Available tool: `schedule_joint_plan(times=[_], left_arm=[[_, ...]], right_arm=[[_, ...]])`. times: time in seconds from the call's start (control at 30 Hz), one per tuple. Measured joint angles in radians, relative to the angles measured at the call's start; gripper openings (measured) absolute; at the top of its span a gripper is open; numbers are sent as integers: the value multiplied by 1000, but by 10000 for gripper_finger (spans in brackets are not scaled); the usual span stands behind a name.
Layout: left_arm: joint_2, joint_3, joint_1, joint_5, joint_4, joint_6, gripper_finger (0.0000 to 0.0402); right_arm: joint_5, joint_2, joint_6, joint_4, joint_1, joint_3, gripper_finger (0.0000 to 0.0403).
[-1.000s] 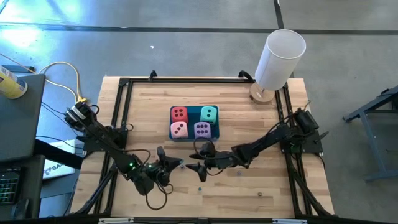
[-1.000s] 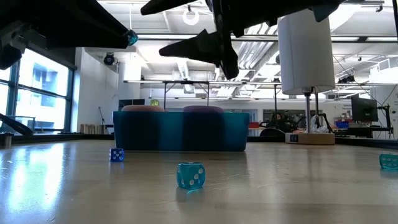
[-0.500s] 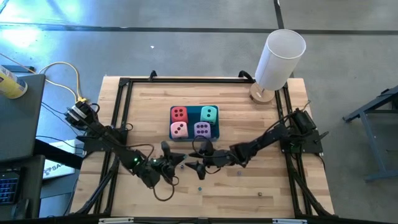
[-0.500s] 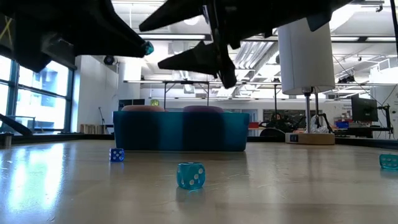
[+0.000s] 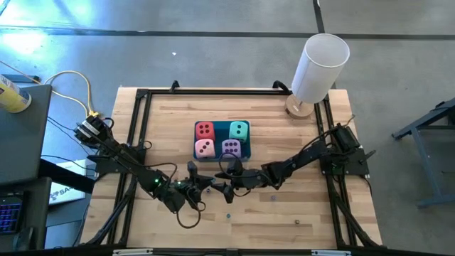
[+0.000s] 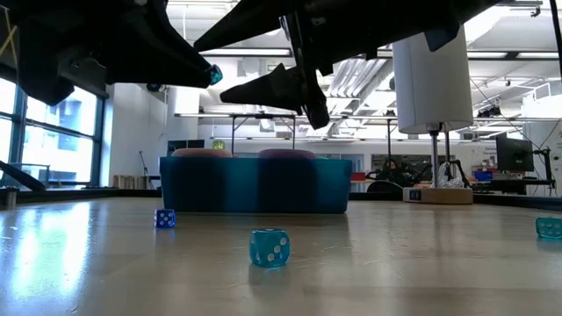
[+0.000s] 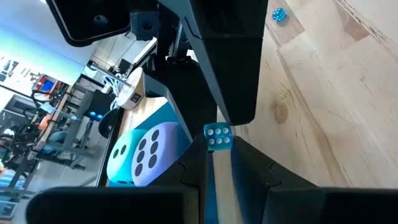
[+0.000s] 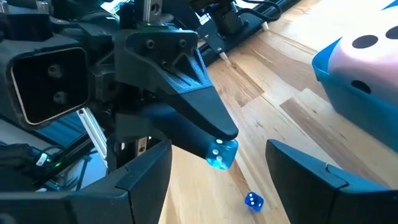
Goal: Pick & Place Dice
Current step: Put the blue die into the blue bin
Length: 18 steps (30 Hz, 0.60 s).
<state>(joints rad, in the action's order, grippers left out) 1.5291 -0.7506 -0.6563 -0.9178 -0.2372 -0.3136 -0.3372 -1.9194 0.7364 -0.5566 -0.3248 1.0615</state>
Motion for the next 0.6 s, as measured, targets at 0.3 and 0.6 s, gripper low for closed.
schedule_joint_plan(times=[0.3,0.6], left_arm=[[0,0,8,-1,-5,0,47],[0,0,8,-3,-4,-1,47]], right_arm=[[-1,0,-6,-1,0,0,252],[-3,0,-7,0,0,0,252]])
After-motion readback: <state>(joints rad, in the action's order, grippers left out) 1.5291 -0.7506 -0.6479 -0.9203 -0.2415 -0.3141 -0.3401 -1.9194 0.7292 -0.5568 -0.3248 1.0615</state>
